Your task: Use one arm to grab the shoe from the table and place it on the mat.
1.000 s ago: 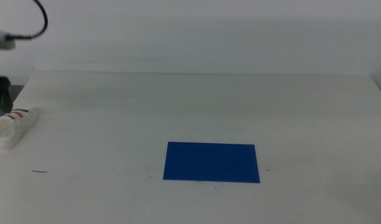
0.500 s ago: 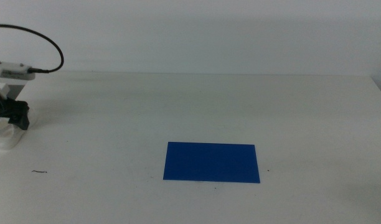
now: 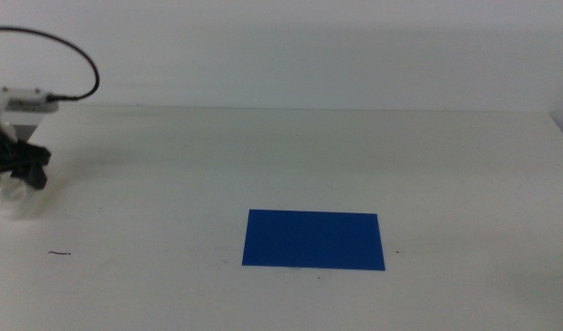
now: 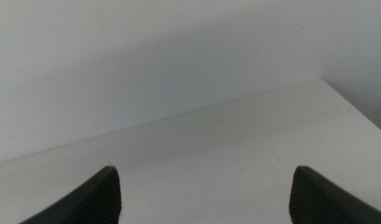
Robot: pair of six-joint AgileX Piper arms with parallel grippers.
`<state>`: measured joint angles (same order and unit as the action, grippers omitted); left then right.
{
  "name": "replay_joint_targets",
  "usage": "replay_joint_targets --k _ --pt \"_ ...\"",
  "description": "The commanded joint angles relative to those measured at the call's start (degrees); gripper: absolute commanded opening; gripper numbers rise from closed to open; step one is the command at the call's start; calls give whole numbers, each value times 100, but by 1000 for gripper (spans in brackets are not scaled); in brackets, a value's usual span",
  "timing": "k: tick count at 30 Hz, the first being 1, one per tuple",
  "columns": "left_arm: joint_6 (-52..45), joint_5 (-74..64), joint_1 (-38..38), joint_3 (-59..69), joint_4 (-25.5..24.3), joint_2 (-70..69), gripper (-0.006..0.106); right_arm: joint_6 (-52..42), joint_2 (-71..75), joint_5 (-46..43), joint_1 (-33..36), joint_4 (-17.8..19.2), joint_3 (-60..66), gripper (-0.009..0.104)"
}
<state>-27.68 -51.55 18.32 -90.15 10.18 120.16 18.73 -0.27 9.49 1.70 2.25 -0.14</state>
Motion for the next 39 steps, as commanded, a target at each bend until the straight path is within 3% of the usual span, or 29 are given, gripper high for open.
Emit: replay_joint_targets --k 1,5,9,15,20,29,31,36,39 --pt "366 -426 -277 -30 -11 -539 6 -32 27 -50 10 34 14 79" --pt "1510 -1112 -1227 -20 -445 -1109 4 -32 27 -50 10 34 14 79" --pt "2615 -1791 -2477 -20 -404 -1244 4 -32 27 -50 10 34 14 79" --pt "4266 -1263 -4572 -20 -444 -1074 4 -32 27 -50 10 34 14 79" --pt "5382 -705 -5612 -42 -507 -759 4 -32 27 -50 10 34 14 79" --pt "5913 -600 -5992 -249 -525 -394 4 -32 27 -50 10 34 14 79" --pt "6733 -711 -5992 -249 -562 -394 4 -32 27 -50 10 34 14 79" --pt "10206 -688 -6005 -249 -335 -394 4 -32 27 -50 10 34 14 79" --pt "10961 -574 -6005 -249 -335 -394 4 -20 27 -49 10 34 14 79"
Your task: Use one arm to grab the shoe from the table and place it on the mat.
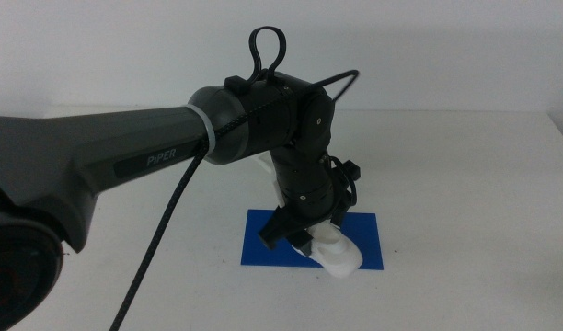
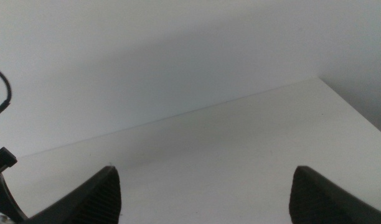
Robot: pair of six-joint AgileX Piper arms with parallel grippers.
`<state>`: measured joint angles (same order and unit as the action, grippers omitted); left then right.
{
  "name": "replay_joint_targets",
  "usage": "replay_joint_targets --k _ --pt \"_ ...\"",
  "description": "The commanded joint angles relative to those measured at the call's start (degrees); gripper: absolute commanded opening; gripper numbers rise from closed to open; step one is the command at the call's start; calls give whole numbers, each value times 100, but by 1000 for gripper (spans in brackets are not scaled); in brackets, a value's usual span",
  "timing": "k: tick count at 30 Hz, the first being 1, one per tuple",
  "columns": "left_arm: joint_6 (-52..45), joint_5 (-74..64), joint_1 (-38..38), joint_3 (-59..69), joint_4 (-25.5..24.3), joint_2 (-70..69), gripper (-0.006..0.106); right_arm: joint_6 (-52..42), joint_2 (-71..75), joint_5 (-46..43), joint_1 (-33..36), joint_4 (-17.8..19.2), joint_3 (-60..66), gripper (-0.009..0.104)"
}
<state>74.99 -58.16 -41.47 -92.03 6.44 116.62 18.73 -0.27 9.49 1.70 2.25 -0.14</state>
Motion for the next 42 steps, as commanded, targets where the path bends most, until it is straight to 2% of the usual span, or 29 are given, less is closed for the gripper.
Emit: replay_joint_targets --k 1,6,20,23,25,26,42 --pt "764 119 -26 -62 13 -41 4 34 27 -49 10 34 14 79" --pt "1422 10 -26 -62 -323 -41 4 42 27 -49 10 34 14 79" --pt "1526 -279 92 -62 -337 -41 4 42 27 -49 10 34 14 79" --pt "2720 -267 92 -62 -304 -41 4 42 27 -49 10 34 14 79" --pt "4481 -257 92 -62 -304 -41 4 42 27 -49 10 34 14 79" --pt "4707 -197 92 -62 -272 -41 4 42 27 -49 10 34 14 79" --pt "4697 292 217 -62 -457 286 4 42 27 -49 10 34 14 79"
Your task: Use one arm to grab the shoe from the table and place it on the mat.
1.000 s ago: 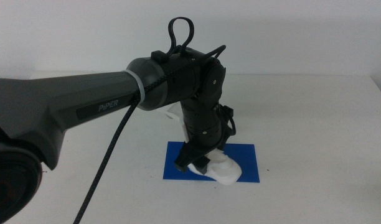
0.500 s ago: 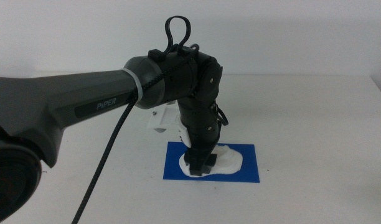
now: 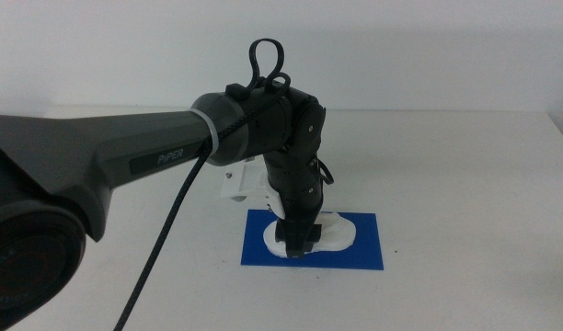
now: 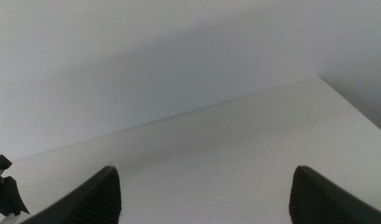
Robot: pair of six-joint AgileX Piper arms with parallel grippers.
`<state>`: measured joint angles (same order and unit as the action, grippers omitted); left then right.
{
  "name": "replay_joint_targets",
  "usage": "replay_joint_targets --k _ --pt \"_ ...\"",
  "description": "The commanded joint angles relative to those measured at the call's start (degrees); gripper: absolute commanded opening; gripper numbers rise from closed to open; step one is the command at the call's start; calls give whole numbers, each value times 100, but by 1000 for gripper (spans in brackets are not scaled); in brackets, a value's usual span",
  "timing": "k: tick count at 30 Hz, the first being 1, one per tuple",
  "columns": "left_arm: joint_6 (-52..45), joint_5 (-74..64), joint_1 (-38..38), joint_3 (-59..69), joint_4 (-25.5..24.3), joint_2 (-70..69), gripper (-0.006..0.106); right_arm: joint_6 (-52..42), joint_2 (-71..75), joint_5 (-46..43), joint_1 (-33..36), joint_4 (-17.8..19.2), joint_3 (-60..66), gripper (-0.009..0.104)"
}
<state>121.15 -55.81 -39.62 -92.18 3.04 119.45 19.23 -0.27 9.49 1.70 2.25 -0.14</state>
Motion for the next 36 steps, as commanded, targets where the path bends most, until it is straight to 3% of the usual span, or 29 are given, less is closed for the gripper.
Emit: replay_joint_targets --k 1,6,10,15,16,19,23,25,30,34,36 --pt "81 99 31 -47 -165 16 5 -9 27 -49 10 34 14 79" --pt "81 126 34 -47 -171 74 6 -9 27 -49 10 34 14 79" --pt "81 126 57 -47 26 133 16 -9 27 -49 10 34 14 79" --pt "81 170 69 -47 101 133 47 -9 27 -49 10 34 14 79" --pt "81 191 69 -47 101 133 65 -9 27 -49 10 34 14 79" --pt "81 191 69 -47 101 133 90 -9 27 -49 10 34 14 79" --pt "81 -221 72 -47 108 -268 94 -9 27 -49 10 34 14 79" --pt "-166 -737 72 -47 -242 -799 94 -9 27 -49 10 34 14 79" --pt "-3028 -1415 20 287 -1729 -2366 94 -9 27 -49 10 34 14 79" --pt "-5622 -1260 89 1355 -2202 -3641 94 -9 27 -49 10 34 14 79" --pt "-7010 -173 226 2144 -2298 -4403 94 -9 27 -49 10 34 14 79"
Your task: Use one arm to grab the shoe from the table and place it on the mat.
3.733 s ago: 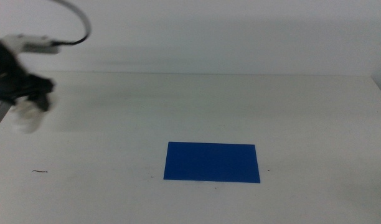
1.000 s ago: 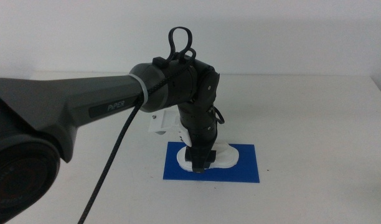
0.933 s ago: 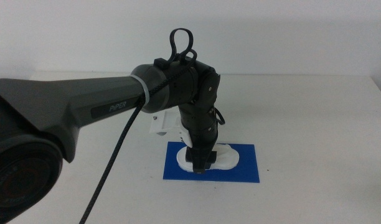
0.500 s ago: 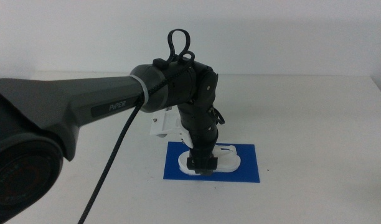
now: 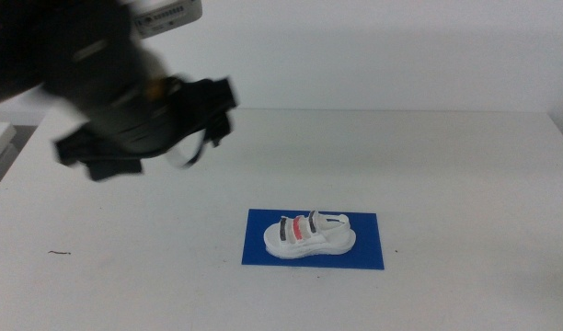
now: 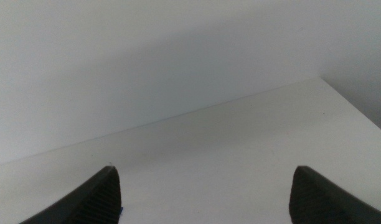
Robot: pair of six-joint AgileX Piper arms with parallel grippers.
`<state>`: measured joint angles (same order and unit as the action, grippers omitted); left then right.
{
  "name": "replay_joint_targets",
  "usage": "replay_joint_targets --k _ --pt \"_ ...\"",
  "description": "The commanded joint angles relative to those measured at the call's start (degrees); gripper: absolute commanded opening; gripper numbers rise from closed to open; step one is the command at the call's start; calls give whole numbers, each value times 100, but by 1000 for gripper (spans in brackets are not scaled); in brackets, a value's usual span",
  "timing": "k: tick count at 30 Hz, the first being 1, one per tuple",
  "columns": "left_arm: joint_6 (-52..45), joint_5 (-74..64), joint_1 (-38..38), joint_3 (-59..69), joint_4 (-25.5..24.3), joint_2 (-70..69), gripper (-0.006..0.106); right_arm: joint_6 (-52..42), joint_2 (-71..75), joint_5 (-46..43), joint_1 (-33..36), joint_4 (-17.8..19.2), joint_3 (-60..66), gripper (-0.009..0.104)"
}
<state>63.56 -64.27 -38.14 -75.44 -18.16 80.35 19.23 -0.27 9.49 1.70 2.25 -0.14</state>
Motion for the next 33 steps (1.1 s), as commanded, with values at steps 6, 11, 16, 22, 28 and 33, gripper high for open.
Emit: replay_joint_targets --k 6,11,16,22,28,33 --pt "-5368 4644 1275 3016 1333 -2734 94 -9 27 -49 10 34 14 79" --pt "-5607 5651 2566 4693 1575 -4388 94 -9 27 -49 10 34 14 79" --pt "-5592 5580 3415 5561 1509 -5910 94 -9 27 -49 10 34 14 79" --pt "-5648 5138 3460 5685 1519 -6813 94 -9 27 -49 10 34 14 79" --pt "-6356 4971 3460 5968 1975 -7267 94 -9 27 -49 10 34 14 79" --pt "-6356 4995 3460 5995 1782 -7502 94 -9 27 -49 10 34 14 79"
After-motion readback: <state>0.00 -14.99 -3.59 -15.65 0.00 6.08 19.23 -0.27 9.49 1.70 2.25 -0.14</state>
